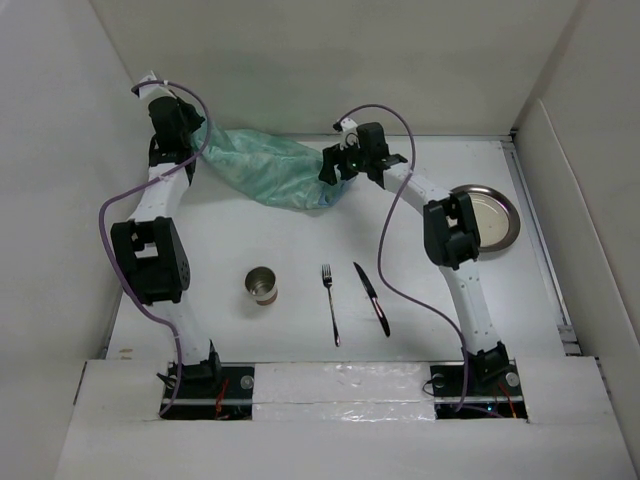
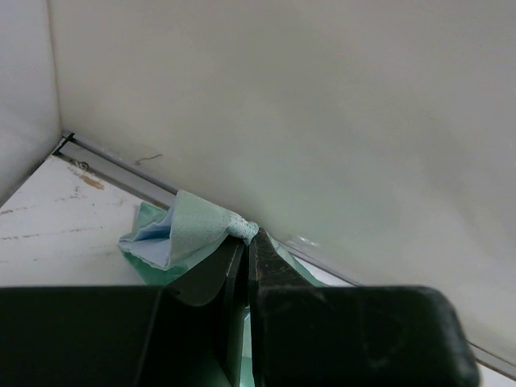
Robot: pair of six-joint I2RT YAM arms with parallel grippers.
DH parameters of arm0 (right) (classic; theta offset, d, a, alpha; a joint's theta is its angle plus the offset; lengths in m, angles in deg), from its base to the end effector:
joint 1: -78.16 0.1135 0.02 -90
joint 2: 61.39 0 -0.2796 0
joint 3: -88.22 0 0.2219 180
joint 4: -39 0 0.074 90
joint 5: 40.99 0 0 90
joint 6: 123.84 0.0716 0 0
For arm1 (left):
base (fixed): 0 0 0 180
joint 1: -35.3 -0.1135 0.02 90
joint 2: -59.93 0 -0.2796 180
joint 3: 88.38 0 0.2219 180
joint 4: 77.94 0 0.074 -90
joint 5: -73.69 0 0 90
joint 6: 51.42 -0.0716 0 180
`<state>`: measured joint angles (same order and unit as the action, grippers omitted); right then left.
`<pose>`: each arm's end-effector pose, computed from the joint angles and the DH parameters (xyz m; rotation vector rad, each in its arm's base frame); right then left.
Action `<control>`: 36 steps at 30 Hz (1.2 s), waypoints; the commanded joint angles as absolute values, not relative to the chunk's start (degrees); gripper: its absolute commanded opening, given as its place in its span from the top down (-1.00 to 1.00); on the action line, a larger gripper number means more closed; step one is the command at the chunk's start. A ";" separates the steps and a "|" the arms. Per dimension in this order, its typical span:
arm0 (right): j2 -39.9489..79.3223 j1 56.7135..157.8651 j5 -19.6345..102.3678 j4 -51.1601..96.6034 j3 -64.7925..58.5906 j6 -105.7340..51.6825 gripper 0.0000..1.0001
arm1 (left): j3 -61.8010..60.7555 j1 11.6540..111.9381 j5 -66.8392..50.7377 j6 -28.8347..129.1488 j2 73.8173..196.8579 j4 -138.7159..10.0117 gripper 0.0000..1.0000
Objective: Set the dinner table for one person
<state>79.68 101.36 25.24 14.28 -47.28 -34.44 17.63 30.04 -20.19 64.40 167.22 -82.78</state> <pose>0.5207 0.2546 0.1973 -0.6830 2.0077 0.6713 0.4677 0.0479 0.3845 -0.4577 1.4425 -0.2368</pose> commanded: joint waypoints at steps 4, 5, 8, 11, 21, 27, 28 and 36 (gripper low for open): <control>85.20 100.84 25.08 12.85 -61.39 -29.02 -0.69 | 17.31 30.11 -19.47 64.33 162.50 -86.15 1.00; 85.99 100.84 25.19 13.21 -61.85 -27.96 -0.68 | 17.31 30.11 -19.39 64.33 162.41 -86.15 1.00; 88.18 99.70 24.49 12.78 -64.99 -25.94 -0.69 | 17.66 30.11 -19.48 64.15 162.50 -86.33 1.00; 89.68 99.09 22.29 12.68 -66.51 -23.83 -0.69 | 17.84 30.11 -19.21 64.24 162.67 -86.77 1.00; 95.31 97.42 13.68 15.92 -69.95 -13.37 -0.82 | 16.96 30.11 -17.98 66.00 161.98 -88.17 1.00; 95.66 97.41 13.33 21.11 -69.59 -10.47 -0.80 | 17.04 30.11 -17.45 66.18 161.27 -88.70 1.00; 95.84 97.41 12.71 21.99 -69.93 -9.50 -0.76 | 17.13 30.11 -17.37 66.18 161.18 -88.70 1.00; 97.16 97.41 9.99 27.80 -68.53 -4.75 -0.45 | 16.61 30.11 -17.89 65.74 160.83 -88.79 1.00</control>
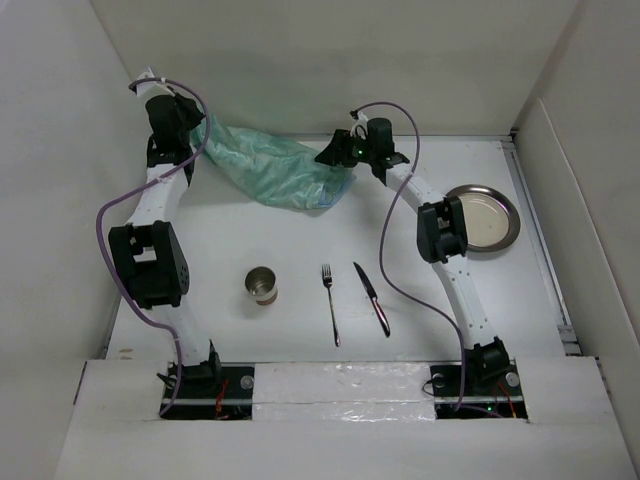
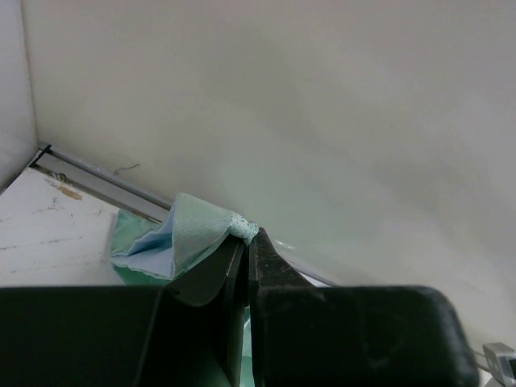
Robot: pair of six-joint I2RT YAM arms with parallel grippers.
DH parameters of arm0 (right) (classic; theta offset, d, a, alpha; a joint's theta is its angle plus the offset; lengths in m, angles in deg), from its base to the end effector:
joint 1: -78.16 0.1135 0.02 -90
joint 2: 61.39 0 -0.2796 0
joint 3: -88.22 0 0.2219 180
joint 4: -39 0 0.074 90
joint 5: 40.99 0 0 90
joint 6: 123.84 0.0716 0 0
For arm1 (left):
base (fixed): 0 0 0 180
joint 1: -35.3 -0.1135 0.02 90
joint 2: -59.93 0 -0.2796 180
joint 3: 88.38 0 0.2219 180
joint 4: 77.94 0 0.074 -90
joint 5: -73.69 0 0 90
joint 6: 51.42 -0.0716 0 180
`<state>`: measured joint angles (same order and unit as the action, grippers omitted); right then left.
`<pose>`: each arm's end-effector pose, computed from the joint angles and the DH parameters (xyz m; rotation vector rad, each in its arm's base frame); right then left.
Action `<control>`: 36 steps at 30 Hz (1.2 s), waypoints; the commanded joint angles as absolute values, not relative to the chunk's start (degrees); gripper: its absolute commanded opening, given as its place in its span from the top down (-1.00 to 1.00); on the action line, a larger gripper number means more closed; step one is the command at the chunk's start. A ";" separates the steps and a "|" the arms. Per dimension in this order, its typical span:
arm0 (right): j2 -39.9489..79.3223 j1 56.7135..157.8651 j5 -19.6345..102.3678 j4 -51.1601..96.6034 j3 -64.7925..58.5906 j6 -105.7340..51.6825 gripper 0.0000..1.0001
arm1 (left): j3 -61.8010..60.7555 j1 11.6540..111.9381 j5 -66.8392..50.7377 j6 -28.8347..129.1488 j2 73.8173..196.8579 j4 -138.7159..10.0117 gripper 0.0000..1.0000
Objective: Set the dinner table for one person
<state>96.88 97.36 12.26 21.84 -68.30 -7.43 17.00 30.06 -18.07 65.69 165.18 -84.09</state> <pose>0.5769 0.2463 0.1677 -0.3384 1.9703 1.1343 0.4580 0.0442 0.3997 -0.4330 1.4024 -0.2886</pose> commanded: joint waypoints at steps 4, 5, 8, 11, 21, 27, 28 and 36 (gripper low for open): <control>97.25 97.41 8.85 29.03 -67.65 -3.52 -0.38 | 15.64 30.11 -17.98 65.82 160.39 -89.32 1.00; 97.07 97.41 8.93 29.12 -67.30 -3.61 -0.31 | 15.38 30.11 -17.98 65.82 160.30 -89.67 1.00; 95.49 97.93 9.46 30.52 -64.58 -3.61 -0.06 | 14.85 30.11 -18.16 66.17 159.95 -90.02 1.00; 94.44 97.94 10.42 31.05 -62.73 -3.69 0.31 | 14.58 30.11 -18.24 66.26 159.51 -90.02 1.00; 67.08 96.01 14.81 42.58 -40.24 -7.02 1.00 | 14.84 28.80 -17.02 68.54 157.58 -90.29 1.00; 47.09 95.39 21.40 31.17 -35.41 -19.15 1.00 | 15.55 28.18 -13.50 72.15 152.49 -90.28 1.00; 42.10 95.39 23.32 30.10 -34.79 -21.25 1.00 | 15.64 28.18 -11.67 72.59 151.61 -90.29 1.00; 22.99 94.33 30.63 19.99 -31.71 -26.54 1.00 | 23.19 28.18 -2.26 74.69 145.45 -83.35 1.00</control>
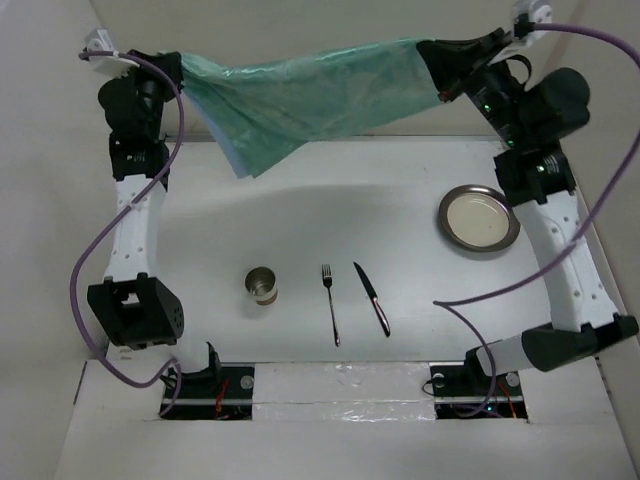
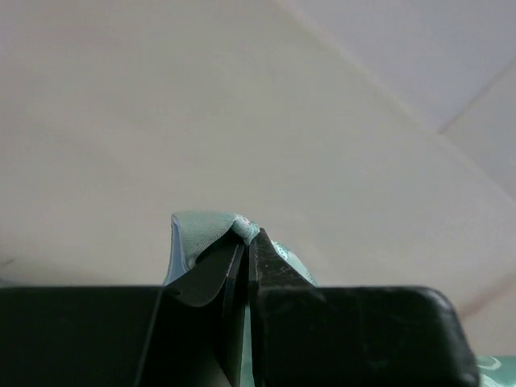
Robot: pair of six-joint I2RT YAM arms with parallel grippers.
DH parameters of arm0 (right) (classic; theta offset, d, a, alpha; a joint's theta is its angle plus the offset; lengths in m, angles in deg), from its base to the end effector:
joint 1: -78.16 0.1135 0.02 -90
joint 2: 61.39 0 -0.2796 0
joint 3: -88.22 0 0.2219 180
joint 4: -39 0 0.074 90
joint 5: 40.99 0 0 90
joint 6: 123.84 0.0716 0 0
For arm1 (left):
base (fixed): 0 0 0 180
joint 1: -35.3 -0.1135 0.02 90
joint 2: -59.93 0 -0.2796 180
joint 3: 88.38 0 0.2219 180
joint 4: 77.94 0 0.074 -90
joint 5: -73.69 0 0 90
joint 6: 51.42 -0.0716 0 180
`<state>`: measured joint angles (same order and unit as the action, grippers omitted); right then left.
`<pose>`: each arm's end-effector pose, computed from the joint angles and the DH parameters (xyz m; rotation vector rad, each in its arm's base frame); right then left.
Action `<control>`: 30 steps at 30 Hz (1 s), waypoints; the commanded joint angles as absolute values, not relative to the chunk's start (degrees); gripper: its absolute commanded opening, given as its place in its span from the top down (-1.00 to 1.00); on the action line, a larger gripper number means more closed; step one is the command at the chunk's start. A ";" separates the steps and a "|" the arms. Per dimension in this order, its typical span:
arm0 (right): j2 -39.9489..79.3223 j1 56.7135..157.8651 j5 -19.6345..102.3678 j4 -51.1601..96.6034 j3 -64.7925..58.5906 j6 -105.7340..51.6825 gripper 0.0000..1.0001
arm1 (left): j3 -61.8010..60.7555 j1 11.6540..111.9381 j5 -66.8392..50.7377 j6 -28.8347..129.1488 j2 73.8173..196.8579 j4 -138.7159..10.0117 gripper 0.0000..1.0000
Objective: Set the dinner table for one person
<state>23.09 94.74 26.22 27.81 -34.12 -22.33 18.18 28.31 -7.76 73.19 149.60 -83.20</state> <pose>0.2733 0.1103 0.5908 -0.4116 1.0931 0.6539 0.3634 0.0338 0.5122 -0.3006 1.1659 -0.5115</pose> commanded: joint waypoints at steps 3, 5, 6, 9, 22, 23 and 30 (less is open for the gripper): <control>19.47 93.28 31.17 17.09 -31.97 -26.81 1.00 | 24.86 28.18 1.43 75.14 144.92 -81.86 1.00; 18.33 92.75 30.38 16.38 -30.75 -26.72 1.00 | 26.62 28.18 4.51 75.05 146.14 -80.01 1.00; 17.10 92.75 30.29 16.98 -29.87 -26.55 1.00 | 27.15 28.18 5.74 75.14 146.85 -79.65 1.00; 16.39 91.01 30.73 20.31 -25.31 -24.97 1.00 | 28.20 28.18 9.78 75.93 150.71 -78.60 1.00; 50.33 84.42 25.71 15.02 -59.69 -19.78 1.00 | 51.59 28.18 13.74 80.57 176.61 -73.87 1.00; 50.40 84.40 25.72 14.97 -59.83 -19.78 1.00 | 51.67 28.18 13.75 80.59 176.65 -73.85 1.00; 40.49 82.47 24.48 24.70 -43.09 -17.84 1.00 | 44.68 28.18 17.44 85.07 172.01 -83.85 1.00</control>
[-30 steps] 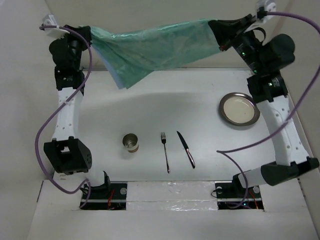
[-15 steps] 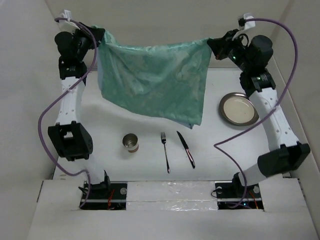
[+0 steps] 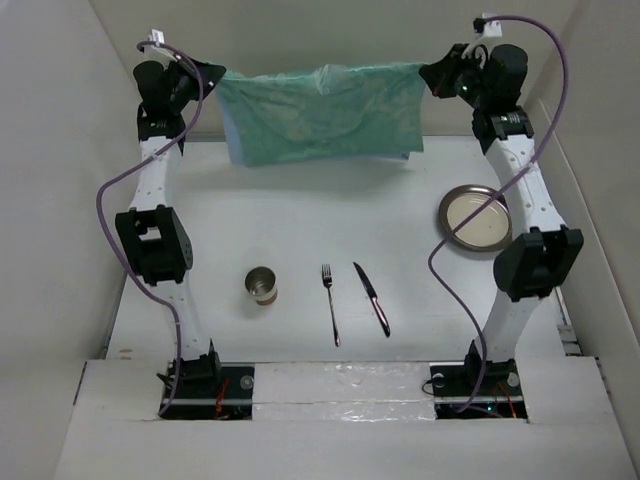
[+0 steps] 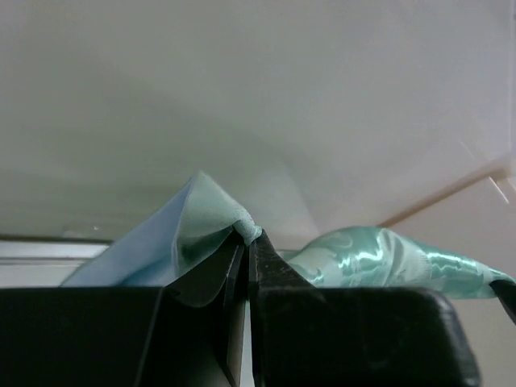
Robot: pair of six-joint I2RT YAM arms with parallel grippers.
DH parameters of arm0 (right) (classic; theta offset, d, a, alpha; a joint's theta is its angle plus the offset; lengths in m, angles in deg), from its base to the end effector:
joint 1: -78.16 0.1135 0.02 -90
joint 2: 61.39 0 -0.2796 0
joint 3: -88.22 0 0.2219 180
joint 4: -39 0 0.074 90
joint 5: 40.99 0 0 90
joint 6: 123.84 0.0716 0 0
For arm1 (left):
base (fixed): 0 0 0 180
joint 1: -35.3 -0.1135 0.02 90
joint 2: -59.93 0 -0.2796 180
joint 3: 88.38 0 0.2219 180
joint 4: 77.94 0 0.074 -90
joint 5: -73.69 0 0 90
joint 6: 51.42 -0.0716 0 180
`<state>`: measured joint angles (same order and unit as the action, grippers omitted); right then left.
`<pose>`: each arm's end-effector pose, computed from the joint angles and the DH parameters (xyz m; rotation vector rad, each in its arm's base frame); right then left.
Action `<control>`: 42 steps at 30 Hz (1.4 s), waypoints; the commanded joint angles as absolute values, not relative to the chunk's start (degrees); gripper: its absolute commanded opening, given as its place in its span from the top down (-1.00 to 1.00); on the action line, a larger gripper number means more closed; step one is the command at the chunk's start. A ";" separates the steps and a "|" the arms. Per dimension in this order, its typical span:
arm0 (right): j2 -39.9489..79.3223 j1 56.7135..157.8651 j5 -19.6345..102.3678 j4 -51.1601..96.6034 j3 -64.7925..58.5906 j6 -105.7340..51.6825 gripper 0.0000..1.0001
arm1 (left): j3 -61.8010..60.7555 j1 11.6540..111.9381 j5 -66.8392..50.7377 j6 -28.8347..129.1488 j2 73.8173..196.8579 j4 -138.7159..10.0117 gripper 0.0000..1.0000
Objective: Set the dinner table for one person
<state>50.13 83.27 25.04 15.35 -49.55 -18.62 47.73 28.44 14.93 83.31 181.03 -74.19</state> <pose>0.4564 0.0700 0.4781 -0.2028 1.5466 0.5994 0.5121 0.0242 0.4368 -0.1782 1.4560 -0.9163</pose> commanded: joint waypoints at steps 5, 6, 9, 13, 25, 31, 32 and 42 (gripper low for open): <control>31.87 81.77 23.08 33.66 -17.16 -17.40 1.00 | 15.07 28.18 18.50 86.56 161.90 -99.31 1.00; 30.03 81.77 22.82 35.25 -8.15 -17.14 1.00 | 10.76 28.18 17.80 86.91 161.10 -100.90 1.00; 28.52 81.77 22.20 42.81 4.03 -14.86 1.00 | -4.28 27.65 19.28 88.85 159.08 -110.83 1.00; 30.26 82.29 25.18 45.91 15.92 -14.06 1.00 | -18.61 28.26 17.62 86.57 157.40 -115.43 1.00; 28.35 81.68 30.45 44.33 27.44 -14.77 0.92 | -36.81 29.41 7.08 83.39 153.03 -112.71 0.19; 19.23 81.68 36.25 42.48 33.41 -12.84 0.02 | -41.84 30.46 -10.48 86.47 138.98 -101.85 -0.29; 17.90 81.68 37.22 40.82 33.68 -12.66 -0.10 | -41.76 30.46 -13.03 87.09 137.90 -100.06 -0.30; 18.49 83.96 38.11 38.00 30.79 -10.11 0.22 | -29.63 30.46 -16.85 86.39 142.72 -80.53 -0.23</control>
